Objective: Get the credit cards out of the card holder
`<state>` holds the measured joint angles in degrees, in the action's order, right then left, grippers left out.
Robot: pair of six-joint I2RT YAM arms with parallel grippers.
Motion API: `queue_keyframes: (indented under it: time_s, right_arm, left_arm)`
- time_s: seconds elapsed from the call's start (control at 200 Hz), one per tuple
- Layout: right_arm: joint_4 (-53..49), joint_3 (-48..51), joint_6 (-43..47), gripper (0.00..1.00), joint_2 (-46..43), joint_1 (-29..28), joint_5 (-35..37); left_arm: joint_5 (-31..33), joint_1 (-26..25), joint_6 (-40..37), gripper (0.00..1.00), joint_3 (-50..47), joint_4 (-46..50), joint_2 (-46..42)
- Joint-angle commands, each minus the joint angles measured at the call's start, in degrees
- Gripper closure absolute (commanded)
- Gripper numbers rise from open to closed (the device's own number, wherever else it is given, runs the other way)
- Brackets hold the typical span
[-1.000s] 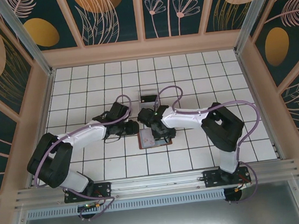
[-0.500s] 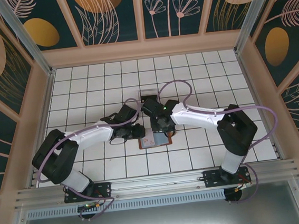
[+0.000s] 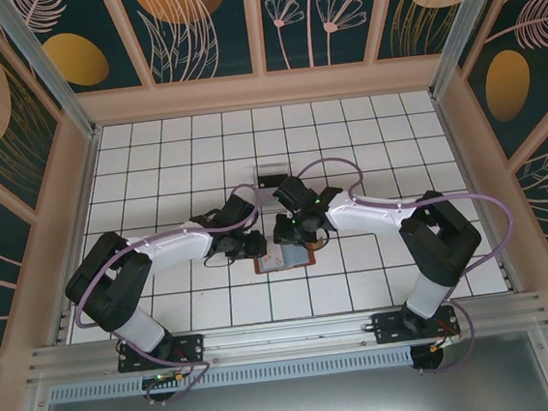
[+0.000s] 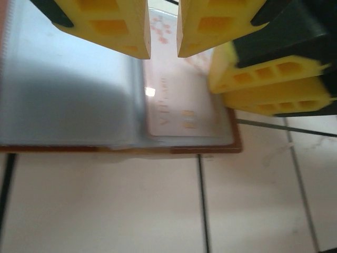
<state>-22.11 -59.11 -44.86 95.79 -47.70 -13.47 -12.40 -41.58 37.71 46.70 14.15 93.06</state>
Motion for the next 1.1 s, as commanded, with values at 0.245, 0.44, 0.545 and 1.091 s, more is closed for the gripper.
queue_keyframes:
  time_s: [0.245,0.44,0.545,1.091]
  right_arm:
    - [4.81,1.16,1.54,0.78,4.34,0.24,-3.85]
    - [5.27,2.02,1.72,0.75,5.5,0.24,-3.57]
    - [5.26,2.14,1.82,0.75,6.12,0.24,-3.49]
    - [7.24,2.69,1.66,0.81,6.76,0.15,-5.33]
  left_arm:
    - [1.68,-0.25,-0.01,0.77,-0.12,2.0,1.16]
    - [1.77,-0.17,-0.18,0.78,-0.29,1.93,1.25]
    - [1.77,-0.17,-0.1,0.78,-0.42,1.84,1.12]
    - [1.68,-0.18,0.03,0.78,-0.29,1.49,1.26]
